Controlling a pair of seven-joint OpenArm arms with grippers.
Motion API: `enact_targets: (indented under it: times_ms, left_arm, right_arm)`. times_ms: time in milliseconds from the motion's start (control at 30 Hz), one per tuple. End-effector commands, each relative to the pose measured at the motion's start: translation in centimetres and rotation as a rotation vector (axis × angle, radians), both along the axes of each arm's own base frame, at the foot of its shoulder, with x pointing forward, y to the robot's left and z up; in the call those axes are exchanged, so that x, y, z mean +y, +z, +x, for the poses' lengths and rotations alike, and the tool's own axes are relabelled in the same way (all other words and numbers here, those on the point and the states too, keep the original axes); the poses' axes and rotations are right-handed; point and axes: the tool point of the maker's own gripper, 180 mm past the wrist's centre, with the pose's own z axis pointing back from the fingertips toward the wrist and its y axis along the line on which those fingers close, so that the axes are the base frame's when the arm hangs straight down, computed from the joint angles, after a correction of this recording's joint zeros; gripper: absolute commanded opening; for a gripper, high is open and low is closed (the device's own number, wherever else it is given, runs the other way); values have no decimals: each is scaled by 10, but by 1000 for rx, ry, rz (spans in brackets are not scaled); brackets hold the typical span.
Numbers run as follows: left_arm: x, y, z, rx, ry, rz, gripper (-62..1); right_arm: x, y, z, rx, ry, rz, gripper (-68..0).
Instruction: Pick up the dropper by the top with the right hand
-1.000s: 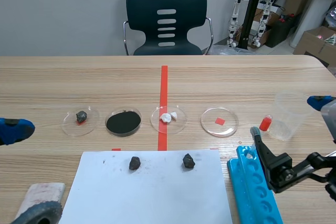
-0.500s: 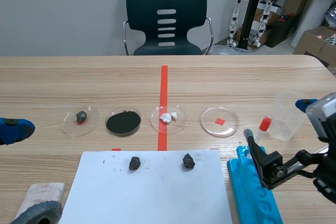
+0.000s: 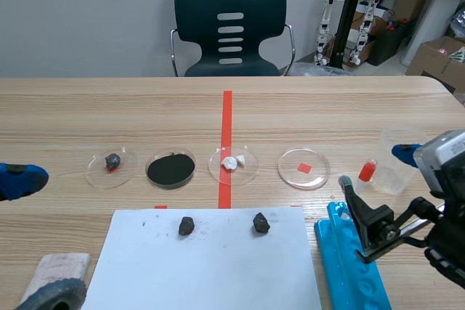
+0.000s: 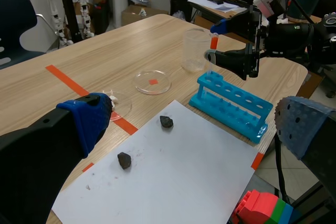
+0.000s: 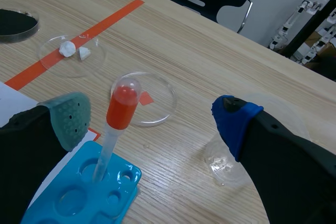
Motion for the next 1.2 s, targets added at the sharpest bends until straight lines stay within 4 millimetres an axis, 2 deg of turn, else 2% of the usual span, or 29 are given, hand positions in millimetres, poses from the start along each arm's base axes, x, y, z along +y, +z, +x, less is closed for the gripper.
enact_targets:
  times_ms: [0, 133, 300, 400, 500, 833, 967, 1167]
  left_arm:
    - [-2, 6, -1, -6, 3, -34, 14]
    - [-2, 6, -1, -6, 3, -34, 14]
    - [-2, 6, -1, -6, 3, -34, 14]
    - [-2, 6, -1, -6, 3, -34, 14]
    - [-2, 6, -1, -6, 3, -34, 14]
    - [-2, 6, -1, -6, 3, -34, 14]
    - [-2, 6, -1, -6, 3, -34, 14]
    - [-2, 6, -1, -6, 3, -34, 14]
  right_arm:
    - [1, 10, 5, -36, 3, 10, -195]
    - [1, 10, 5, -36, 3, 10, -195]
    - [1, 10, 5, -36, 3, 10, -267]
    - [1, 10, 5, -36, 3, 11, -270]
    - [1, 10, 5, -36, 3, 11, -318]
    - [1, 10, 5, -35, 3, 10, -389]
    - [1, 10, 5, -35, 2, 10, -429]
    - [1, 10, 5, -35, 2, 10, -535]
